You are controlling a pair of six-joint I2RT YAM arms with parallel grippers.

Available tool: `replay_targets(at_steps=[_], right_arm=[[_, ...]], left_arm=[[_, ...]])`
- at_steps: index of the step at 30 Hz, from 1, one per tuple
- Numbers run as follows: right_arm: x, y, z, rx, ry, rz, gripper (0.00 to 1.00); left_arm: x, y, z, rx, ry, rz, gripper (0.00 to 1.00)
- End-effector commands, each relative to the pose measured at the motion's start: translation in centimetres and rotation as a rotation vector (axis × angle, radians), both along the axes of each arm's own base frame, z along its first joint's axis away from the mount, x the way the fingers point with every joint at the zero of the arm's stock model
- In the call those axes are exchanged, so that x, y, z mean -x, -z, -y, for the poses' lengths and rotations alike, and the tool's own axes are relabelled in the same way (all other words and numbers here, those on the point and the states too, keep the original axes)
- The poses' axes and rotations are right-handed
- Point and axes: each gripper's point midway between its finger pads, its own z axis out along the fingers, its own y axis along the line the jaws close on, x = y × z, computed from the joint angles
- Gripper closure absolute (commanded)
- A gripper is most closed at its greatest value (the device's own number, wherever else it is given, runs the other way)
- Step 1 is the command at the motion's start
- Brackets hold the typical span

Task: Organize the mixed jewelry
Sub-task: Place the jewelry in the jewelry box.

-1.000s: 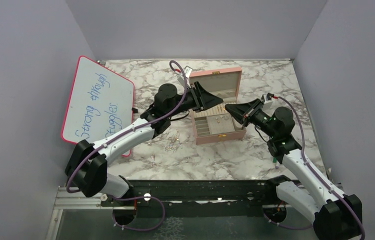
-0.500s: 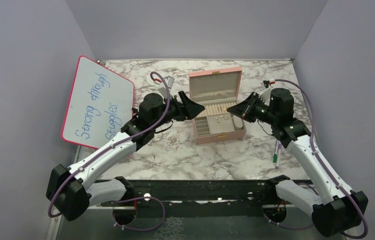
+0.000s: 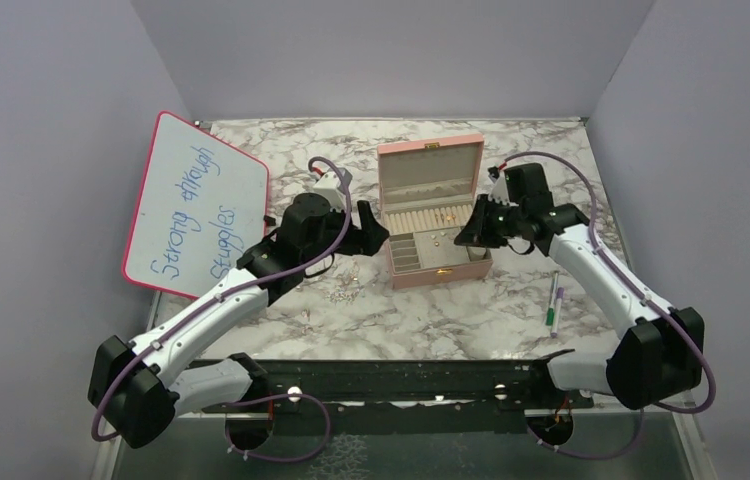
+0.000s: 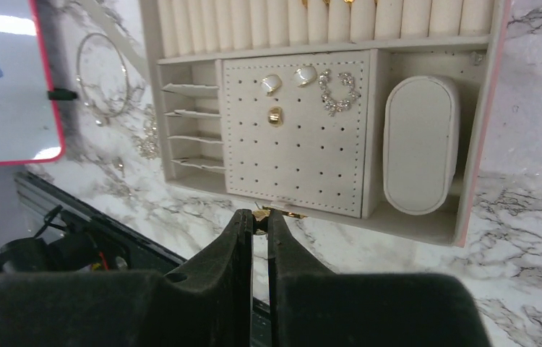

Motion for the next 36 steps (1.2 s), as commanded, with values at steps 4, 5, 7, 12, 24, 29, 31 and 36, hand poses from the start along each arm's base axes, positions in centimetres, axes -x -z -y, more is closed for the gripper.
replay_targets(at_steps=[4,5,7,12,24,29,31,36], right_arm=[[-1.8,1.7,-0.3,0.104,-0.039,0.011,0.87],[-2.1,1.9,-0.3,0.108,-0.04,0.011,0.87],[-2.5,2.3,-0.6,0.109,-0.046,0.005,0.87],[-3.2,3.6,-0.9,0.121,-0.048,-0.016,0.87],[-4.4,4.7,-1.5,0.128,-0.041,-0.012,0.87],[-4.7,5.1,-1.3,0.143,-0.032,-0.013,0.87],[-4.7,5.3,-1.3,0.145,-0.03,-0.017,0.87],[-5.0,5.5,-1.2,0.153,-0.027,-0.018,0.87]], left_arm=[[-1.5,2.1,-0.9,-0.125,-0.01,0.079,0.2],[-1.6,2.4,-0.8,-0.131,-0.004,0.082,0.2],[-1.8,2.8,-0.6,-0.136,0.005,0.086,0.2],[-1.3,4.3,0.4,-0.109,0.05,0.046,0.2],[-2.0,5.4,-0.3,-0.113,-0.003,0.039,0.2],[-2.3,5.5,-0.4,-0.105,-0.016,0.033,0.2],[-2.4,5.6,-0.5,-0.106,-0.019,0.032,0.2],[-2.5,5.6,-0.5,-0.101,-0.02,0.03,0.2]])
